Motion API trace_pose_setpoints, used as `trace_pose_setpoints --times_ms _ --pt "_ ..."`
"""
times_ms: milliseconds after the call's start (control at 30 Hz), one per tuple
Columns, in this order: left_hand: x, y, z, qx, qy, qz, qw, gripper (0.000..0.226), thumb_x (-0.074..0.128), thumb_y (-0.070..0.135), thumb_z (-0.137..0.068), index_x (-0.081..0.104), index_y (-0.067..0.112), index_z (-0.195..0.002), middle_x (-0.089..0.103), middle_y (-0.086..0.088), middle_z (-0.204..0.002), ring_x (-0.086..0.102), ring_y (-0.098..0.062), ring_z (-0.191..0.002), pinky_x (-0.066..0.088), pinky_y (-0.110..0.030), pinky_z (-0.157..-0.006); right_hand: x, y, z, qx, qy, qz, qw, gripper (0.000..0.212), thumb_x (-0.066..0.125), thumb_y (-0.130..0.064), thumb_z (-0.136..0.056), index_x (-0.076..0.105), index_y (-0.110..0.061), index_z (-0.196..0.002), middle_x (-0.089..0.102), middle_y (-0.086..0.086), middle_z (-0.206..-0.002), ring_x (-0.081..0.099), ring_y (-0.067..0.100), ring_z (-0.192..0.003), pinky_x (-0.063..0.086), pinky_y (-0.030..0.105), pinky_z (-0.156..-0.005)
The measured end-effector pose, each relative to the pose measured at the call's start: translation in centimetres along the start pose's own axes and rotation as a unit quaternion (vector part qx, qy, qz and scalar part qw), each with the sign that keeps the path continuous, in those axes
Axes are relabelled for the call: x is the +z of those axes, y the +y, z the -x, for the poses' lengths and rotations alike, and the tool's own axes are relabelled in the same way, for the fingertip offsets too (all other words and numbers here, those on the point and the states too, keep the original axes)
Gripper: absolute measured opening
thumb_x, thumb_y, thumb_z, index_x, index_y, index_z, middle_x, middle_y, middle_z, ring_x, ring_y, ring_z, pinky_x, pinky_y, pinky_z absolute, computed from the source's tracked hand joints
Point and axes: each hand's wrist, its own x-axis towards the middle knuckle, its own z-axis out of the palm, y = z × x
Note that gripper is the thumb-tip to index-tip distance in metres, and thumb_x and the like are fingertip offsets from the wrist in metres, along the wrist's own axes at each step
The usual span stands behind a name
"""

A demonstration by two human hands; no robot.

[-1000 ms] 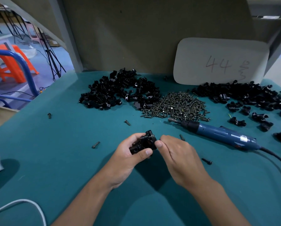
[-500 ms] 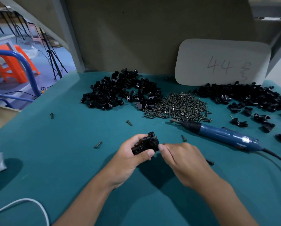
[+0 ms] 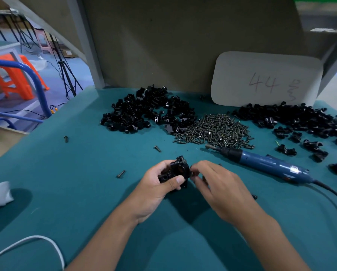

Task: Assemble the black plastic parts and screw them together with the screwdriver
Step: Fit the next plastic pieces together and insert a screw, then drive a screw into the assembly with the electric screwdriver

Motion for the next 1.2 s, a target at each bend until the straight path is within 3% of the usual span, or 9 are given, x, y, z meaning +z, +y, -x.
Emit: trace_pose_setpoints --times_ms 100,267,433,667,767,833,933,1100,1200 --pt "-0.1 -0.1 0.0 -0.007 0.001 -0.017 1.000 0.045 0.073 0.016 -0.082 0.061 0.004 -0.123 0.068 -0.005 -0.097 0.058 -0.015 -0.081 0.049 -0.027 -0.082 -0.6 -0.3 0.0 0.003 -0.034 0.008 0.999 0.025 0.026 -0.052 -0.101 0.045 -0.035 -0.099 0.055 -0.016 -0.090 0.048 0.012 -0.084 0.044 0.038 -0.064" --pt "-0.1 0.0 0.1 -0.018 -0.010 -0.016 1.000 0.042 0.074 0.015 -0.083 0.063 0.006 -0.121 0.068 -0.003 -0.098 0.060 -0.012 -0.080 0.050 -0.021 -0.081 -0.4 -0.5 -0.8 0.014 -0.032 0.030 0.999 0.033 0.015 -0.048 -0.103 0.036 -0.026 -0.090 0.049 -0.006 -0.071 0.047 0.023 -0.066 0.041 0.042 -0.058" --pt "0.0 0.4 0.1 -0.024 -0.010 0.033 0.999 0.041 0.070 0.011 -0.083 0.060 0.000 -0.122 0.065 -0.009 -0.102 0.056 -0.014 -0.083 0.050 -0.021 -0.081 -0.7 -0.2 -0.4 0.011 -0.066 -0.026 0.997 0.020 0.017 -0.053 -0.101 0.032 -0.041 -0.095 0.042 -0.022 -0.076 0.043 -0.004 -0.072 0.024 0.031 -0.060" --pt "-0.1 0.5 0.2 -0.017 -0.010 0.028 0.999 0.043 0.071 0.012 -0.083 0.061 -0.001 -0.123 0.064 -0.010 -0.100 0.056 -0.015 -0.084 0.051 -0.022 -0.083 1.2 0.0 -0.8 0.072 -0.027 -0.005 0.997 0.059 0.000 -0.074 -0.094 0.037 -0.034 -0.071 0.046 -0.004 -0.061 0.043 0.017 -0.062 0.031 0.038 -0.057" --pt "-0.7 0.8 -0.2 0.010 0.041 0.051 0.998 0.040 0.075 0.011 -0.083 0.063 0.001 -0.119 0.070 -0.006 -0.099 0.061 -0.015 -0.086 0.052 -0.022 -0.083 2.0 0.4 -0.8 0.063 -0.041 -0.081 0.994 0.037 0.025 -0.071 -0.096 0.050 -0.047 -0.108 0.056 -0.022 -0.102 0.048 0.000 -0.098 0.041 0.030 -0.080" --pt "-1.2 0.9 -0.5 0.025 0.097 0.104 0.990 0.038 0.077 0.010 -0.083 0.064 0.003 -0.118 0.075 -0.002 -0.102 0.066 -0.013 -0.094 0.054 -0.022 -0.082 2.6 0.2 -0.8 0.013 -0.108 -0.013 0.994 0.048 0.045 -0.059 -0.097 0.042 -0.038 -0.140 0.049 -0.018 -0.127 0.040 0.007 -0.118 0.038 0.028 -0.099" --pt "-1.9 0.9 -0.5 0.029 0.143 0.145 0.979 0.040 0.068 0.012 -0.079 0.064 0.005 -0.118 0.076 0.002 -0.105 0.068 -0.012 -0.098 0.054 -0.024 -0.081 2.5 -0.4 -0.5 -0.002 -0.139 0.052 0.989 0.041 0.049 -0.045 -0.103 0.044 -0.031 -0.141 0.048 -0.010 -0.127 0.043 0.013 -0.118 0.035 0.027 -0.102" --pt "-2.1 0.5 -0.5 0.019 0.144 0.077 0.986 0.034 0.069 0.016 -0.077 0.067 0.010 -0.111 0.076 0.002 -0.104 0.067 -0.015 -0.103 0.049 -0.032 -0.089 -5.5 3.8 5.3 0.157 0.018 -0.071 0.985 0.025 0.051 -0.053 -0.096 0.044 -0.065 -0.116 0.049 -0.038 -0.115 0.044 -0.019 -0.108 0.039 0.013 -0.085" --pt "-1.5 0.0 -0.6 0.011 0.130 0.039 0.991 0.027 0.072 0.018 -0.078 0.070 0.017 -0.105 0.076 -0.002 -0.103 0.067 -0.017 -0.100 0.048 -0.032 -0.095 -11.8 11.2 13.1 0.286 0.154 0.069 0.943 0.027 0.051 -0.063 -0.086 0.043 -0.073 -0.111 0.059 -0.036 -0.101 0.056 -0.014 -0.085 0.046 0.021 -0.070"
